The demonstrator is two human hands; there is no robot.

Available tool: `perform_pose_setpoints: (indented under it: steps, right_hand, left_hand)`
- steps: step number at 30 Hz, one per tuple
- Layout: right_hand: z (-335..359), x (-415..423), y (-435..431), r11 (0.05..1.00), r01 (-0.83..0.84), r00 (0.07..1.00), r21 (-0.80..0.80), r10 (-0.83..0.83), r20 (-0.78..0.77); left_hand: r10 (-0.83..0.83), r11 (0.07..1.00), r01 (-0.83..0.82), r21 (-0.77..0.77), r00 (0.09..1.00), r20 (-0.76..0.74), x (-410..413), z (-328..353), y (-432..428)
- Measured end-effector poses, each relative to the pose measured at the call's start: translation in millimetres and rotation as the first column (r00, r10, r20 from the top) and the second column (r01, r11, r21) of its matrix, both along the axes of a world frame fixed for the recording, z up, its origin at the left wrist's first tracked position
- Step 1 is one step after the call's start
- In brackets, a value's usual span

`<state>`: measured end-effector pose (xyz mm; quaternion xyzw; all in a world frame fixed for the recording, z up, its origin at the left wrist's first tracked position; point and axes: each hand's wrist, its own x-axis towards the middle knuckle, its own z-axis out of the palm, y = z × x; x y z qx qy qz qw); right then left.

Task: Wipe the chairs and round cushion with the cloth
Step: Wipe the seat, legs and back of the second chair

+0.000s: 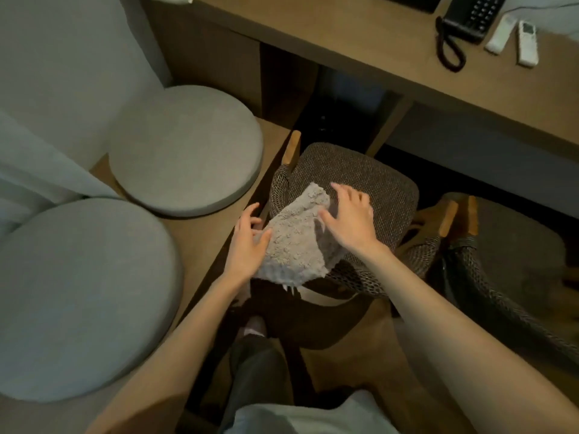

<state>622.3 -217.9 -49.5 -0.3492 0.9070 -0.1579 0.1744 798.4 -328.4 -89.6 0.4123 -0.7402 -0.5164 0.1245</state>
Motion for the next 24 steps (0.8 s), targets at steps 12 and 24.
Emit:
perform_pose_setpoints:
  steps: [12, 24]
  right_hand:
    - [-60.6, 74.9, -11.5, 0.913, -0.296, 0.919, 0.28, 0.353, -0.179]
    - [-40.8, 57.3, 50.8, 0.846, -0.486, 0.855, 0.219, 0.512, -0.084]
  left_hand:
    - [-0.238, 0.97, 0.243, -0.031, 0.964, 0.118, 19.6, -22.8, -28.6]
    - [-0.363, 0.909, 0.385, -0.159, 0.919, 0.152, 2.3, 12.6, 1.3]
